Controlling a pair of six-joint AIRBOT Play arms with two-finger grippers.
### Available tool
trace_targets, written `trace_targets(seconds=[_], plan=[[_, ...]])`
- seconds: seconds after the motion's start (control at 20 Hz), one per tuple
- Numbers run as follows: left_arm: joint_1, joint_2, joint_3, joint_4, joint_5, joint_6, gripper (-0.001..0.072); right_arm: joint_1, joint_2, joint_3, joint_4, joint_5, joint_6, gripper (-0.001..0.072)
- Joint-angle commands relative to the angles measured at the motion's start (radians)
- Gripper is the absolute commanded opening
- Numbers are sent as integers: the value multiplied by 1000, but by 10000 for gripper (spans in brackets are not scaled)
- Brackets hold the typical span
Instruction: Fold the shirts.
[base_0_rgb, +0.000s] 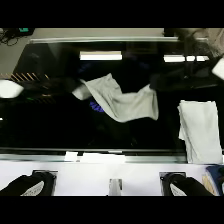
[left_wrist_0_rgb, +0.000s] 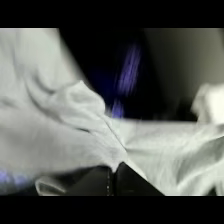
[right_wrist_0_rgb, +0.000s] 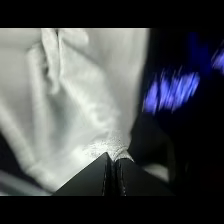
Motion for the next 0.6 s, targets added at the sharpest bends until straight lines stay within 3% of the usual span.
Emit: trace_targets(seconds=[0.0, 0.1, 0.25, 0.35, 0.55], plan=[[147, 224, 285, 17, 94, 26, 39, -1, 21, 251, -192, -244, 21, 28], [210, 297, 439, 17, 215, 4, 39, -1, 43, 409, -336, -343, 91, 28], [247, 364, 564, 22, 241, 5, 39, 0, 134, 477, -415, -391, 111, 28], [248, 394, 565, 67, 189, 3, 39, 0, 195, 477, -484, -364, 105, 27], [248, 377, 562, 193, -23, -127, 39, 0, 266, 477, -511, -242, 105, 27]])
